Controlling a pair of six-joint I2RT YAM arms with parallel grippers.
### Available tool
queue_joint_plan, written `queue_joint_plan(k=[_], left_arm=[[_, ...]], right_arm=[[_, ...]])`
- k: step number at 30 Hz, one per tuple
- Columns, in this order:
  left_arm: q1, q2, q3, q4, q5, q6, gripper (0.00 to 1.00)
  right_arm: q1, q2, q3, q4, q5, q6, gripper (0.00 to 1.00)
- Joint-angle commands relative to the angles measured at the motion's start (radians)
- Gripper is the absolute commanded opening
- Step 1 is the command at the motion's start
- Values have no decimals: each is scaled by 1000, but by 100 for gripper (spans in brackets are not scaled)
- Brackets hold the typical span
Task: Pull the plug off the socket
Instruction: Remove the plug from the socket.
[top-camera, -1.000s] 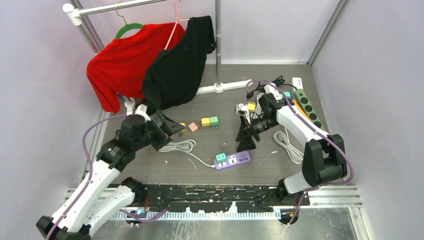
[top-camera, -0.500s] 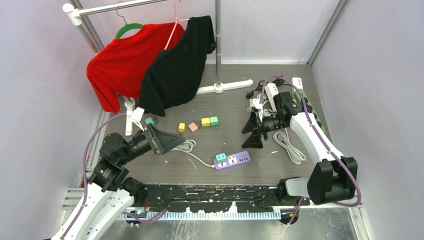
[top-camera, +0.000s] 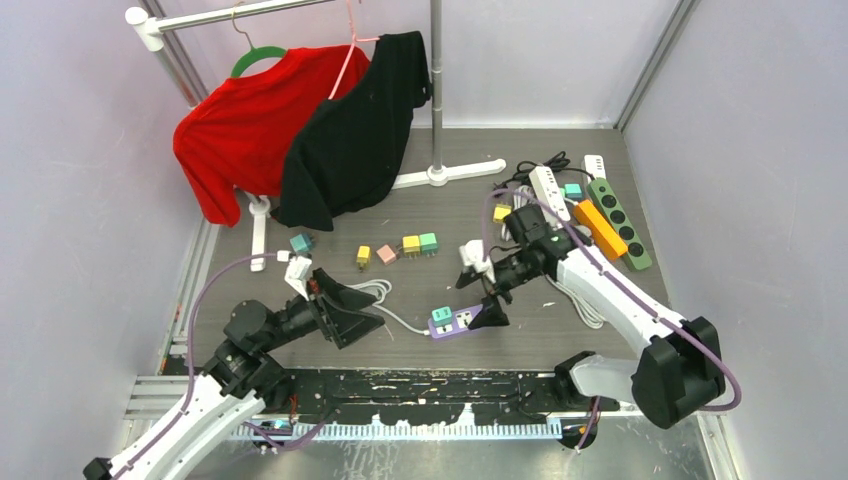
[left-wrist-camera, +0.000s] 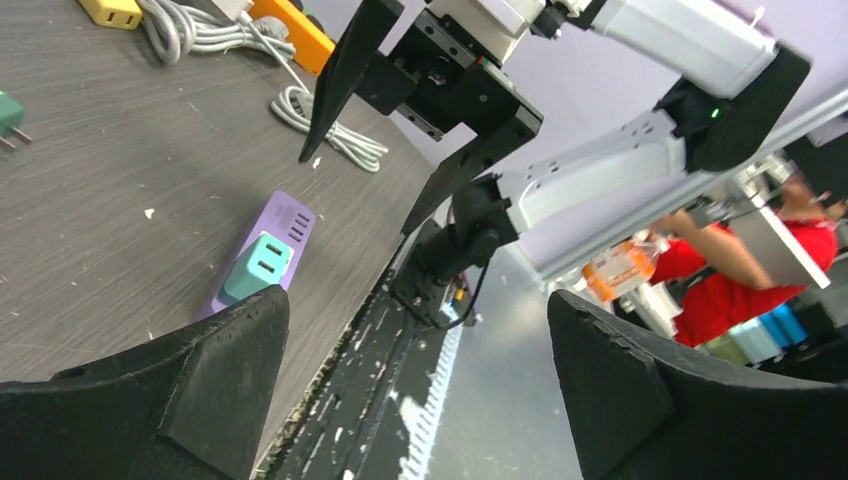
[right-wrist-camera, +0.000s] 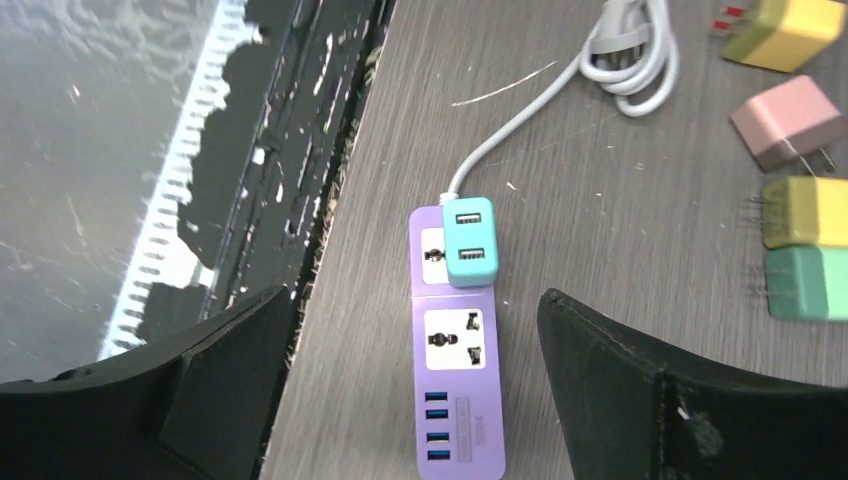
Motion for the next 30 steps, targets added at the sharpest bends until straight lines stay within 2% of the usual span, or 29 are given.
queue_joint_plan(k=[1,7,10,13,17,23,30], left_arm=[[-126,86,4,37,-147,192,98],[-454,289,51,-18,-476,552,97],[-539,381,-43,158,-539,747,98],[-562,479,-107,351,-550,856,99],[-566,604,-113,492,-574,918,100],[-566,766,-104,634,-566,954,99],[-566,945,-70,773,-542,961,100]], right_arm=[[134,6,-19,221,230,93,95],[244,9,-93,441,360,263,89],[271,19,-110,485,376,297,83],[301,29,-136,499,369,282,78],[345,58,-134,501,410,265,69],[349,66,-146,519,428,259,61],[350,94,-145,508,396,251,45]])
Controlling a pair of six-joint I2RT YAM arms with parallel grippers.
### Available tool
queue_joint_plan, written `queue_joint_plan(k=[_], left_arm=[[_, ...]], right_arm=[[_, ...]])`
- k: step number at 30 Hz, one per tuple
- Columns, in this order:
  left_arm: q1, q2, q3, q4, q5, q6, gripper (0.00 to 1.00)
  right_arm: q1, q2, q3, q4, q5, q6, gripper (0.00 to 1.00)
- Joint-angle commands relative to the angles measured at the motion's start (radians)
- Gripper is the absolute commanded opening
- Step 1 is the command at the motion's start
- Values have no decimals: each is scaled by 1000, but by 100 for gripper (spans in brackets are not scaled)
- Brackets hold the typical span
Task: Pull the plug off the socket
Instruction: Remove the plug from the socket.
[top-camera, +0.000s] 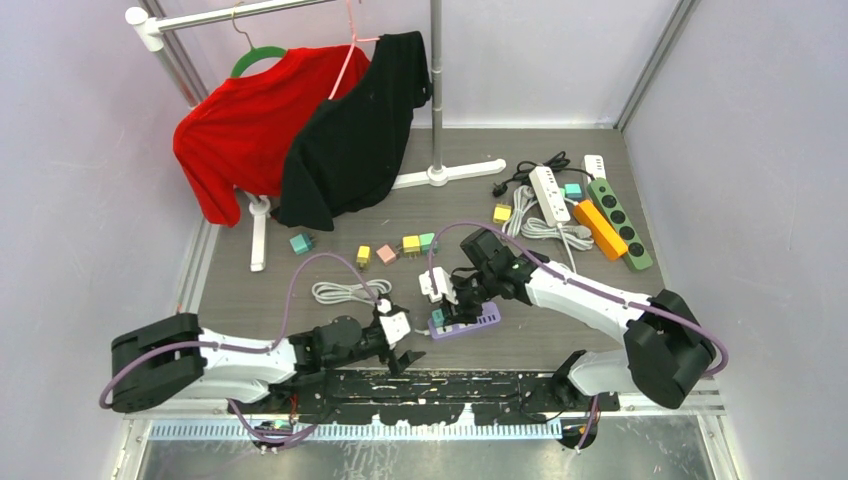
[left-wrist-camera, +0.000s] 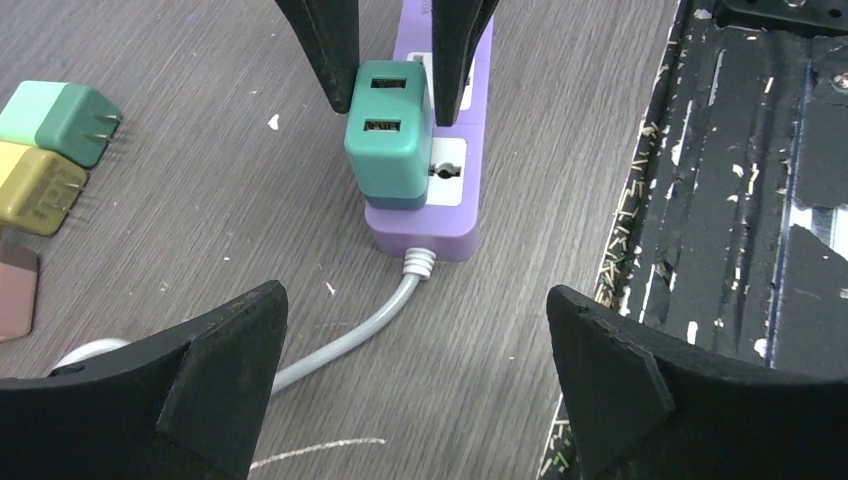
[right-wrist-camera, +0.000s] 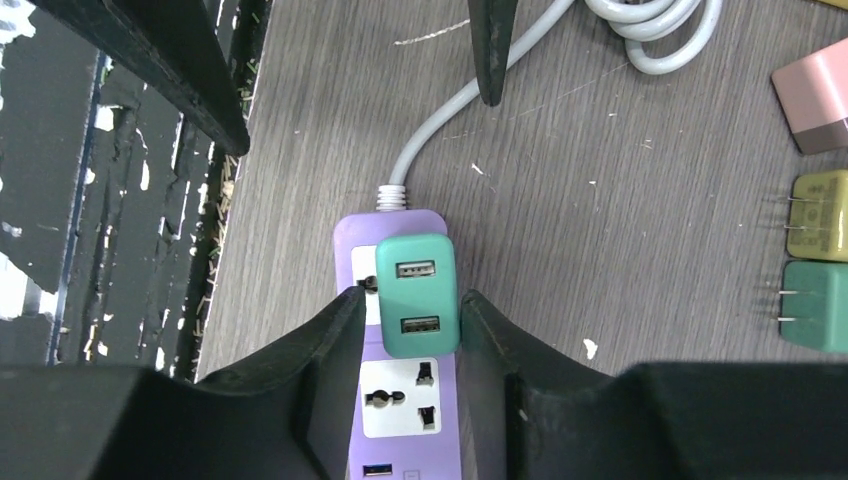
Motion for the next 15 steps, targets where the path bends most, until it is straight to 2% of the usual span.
queue_joint_plan(k=[1,6,8,11,15], left_arm=[[-4,106,51,222,-1,32,100],[-3,265,55,399,-9,26,99],[-4,307,69,423,-1,20,98],[-4,365,104,426,13,10,95],[-3,434,126,468,2,-1,91]], right_arm=[[3,10,7,26,-21,-8,41],[0,2,19,-19,-15,-45,20],[-16,-6,26,-30,-28,-45,13],[-36,-13,25,-38,-62,-34,4],[-52,-12,30,-56,-106,-32,1]])
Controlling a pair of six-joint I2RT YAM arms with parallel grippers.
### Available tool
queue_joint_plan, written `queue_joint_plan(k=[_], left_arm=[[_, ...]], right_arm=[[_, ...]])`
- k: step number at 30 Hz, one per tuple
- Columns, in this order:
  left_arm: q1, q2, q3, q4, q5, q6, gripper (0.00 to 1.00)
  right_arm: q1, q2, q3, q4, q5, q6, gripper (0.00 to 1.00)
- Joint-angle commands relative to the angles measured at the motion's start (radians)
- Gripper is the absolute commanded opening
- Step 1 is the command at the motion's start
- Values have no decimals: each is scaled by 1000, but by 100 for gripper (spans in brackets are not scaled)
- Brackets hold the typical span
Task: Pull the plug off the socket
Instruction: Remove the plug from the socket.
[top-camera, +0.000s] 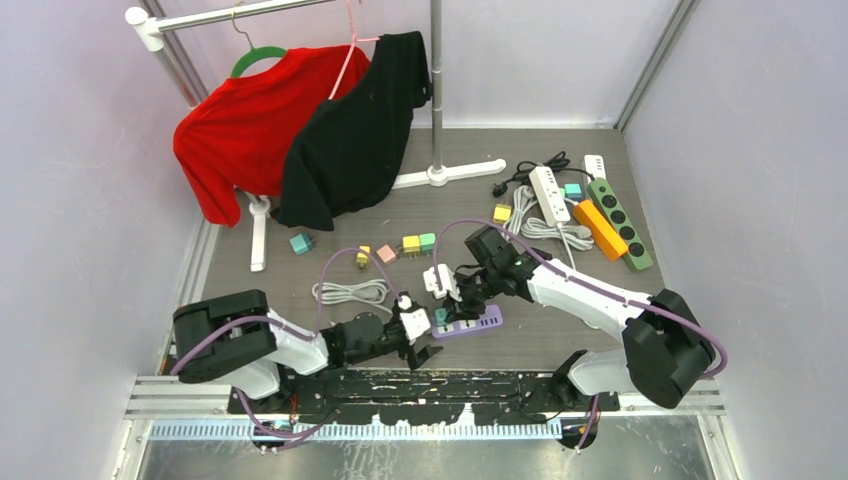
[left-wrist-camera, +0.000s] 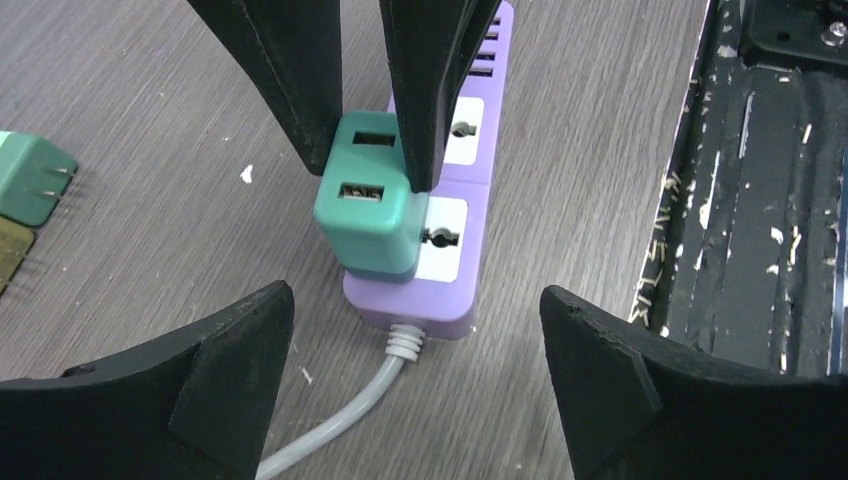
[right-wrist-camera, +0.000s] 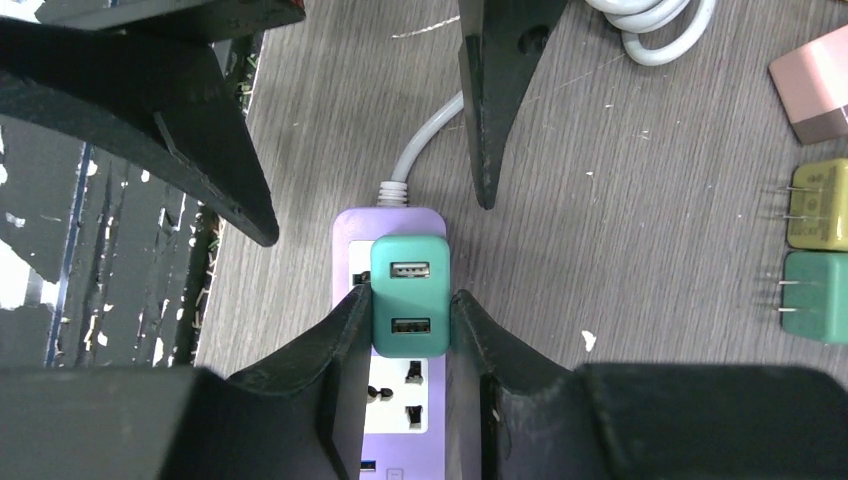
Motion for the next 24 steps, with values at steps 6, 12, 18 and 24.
queue_joint_plan(k=[6,12,18,24], left_arm=[[-3,150,46,252,-30,-15,83],[-1,262,29,405,-11,-22,80],[4,305,60,407,24,-32,70],[11,327,55,422,42,-41,53]], right_arm=[[-40,-29,25,-55,-119,-9,1],[-59,-37,22,-96,-161,-61,1],[-59,-23,14,-101,-173,-85,1],[-59,-18,9,-71,-190,-52,1]])
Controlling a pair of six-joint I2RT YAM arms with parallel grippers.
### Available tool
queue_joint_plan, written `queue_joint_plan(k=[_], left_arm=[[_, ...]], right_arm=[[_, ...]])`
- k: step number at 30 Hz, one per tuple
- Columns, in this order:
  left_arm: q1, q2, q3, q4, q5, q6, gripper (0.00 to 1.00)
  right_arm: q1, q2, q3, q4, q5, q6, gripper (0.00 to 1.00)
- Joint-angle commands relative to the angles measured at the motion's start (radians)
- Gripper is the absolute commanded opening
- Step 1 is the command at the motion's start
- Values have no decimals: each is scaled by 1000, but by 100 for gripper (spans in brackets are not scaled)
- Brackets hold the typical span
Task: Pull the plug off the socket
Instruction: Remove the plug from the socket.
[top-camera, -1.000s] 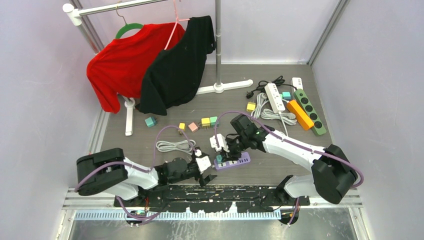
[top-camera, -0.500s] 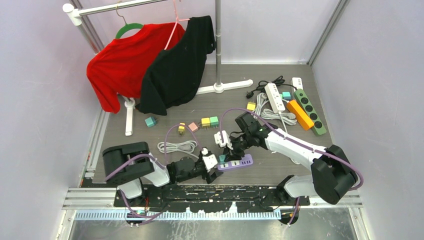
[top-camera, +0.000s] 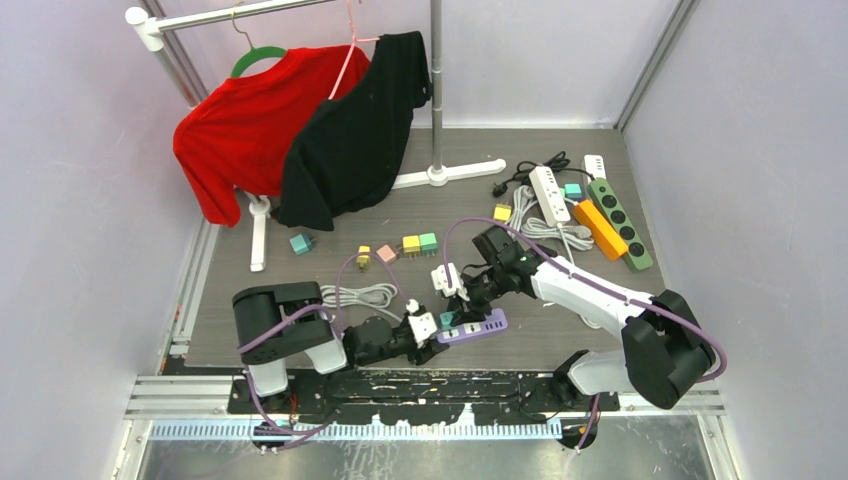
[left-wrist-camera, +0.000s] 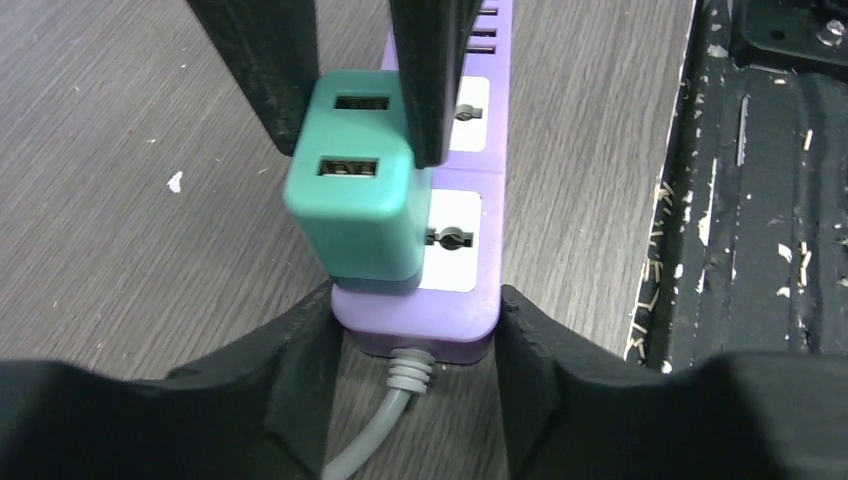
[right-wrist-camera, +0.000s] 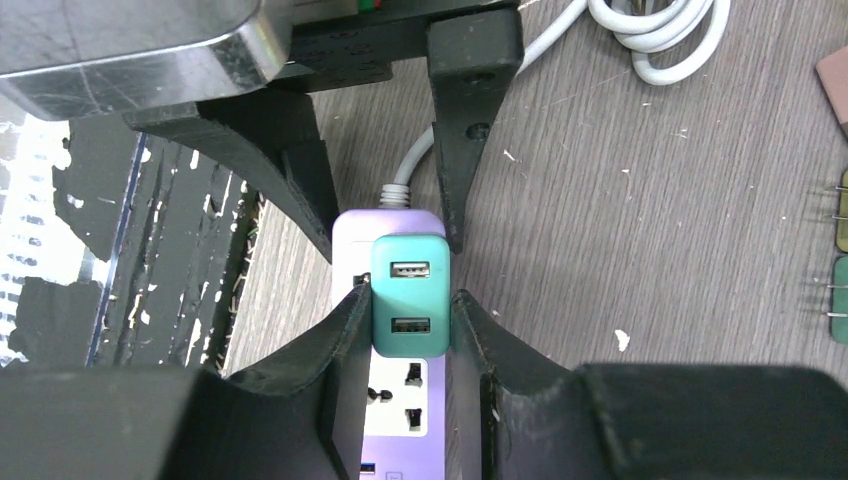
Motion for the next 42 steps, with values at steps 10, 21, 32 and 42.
queue_joint_plan(k=[10,21,32,42], left_arm=[[26,20,-16,117,9,-14,0],[29,29,22,67,19,-21,0],[34,43,-11,97,0,-25,0],[35,52,10,94,14,-43,0]], right_arm=[[-48,-17,31,-15,-2,11,1],[16,14,12,38,-172,67,1],[-73,-23,36,-238,-110,-253,1],[3,13,20,-5,-216,42,1]])
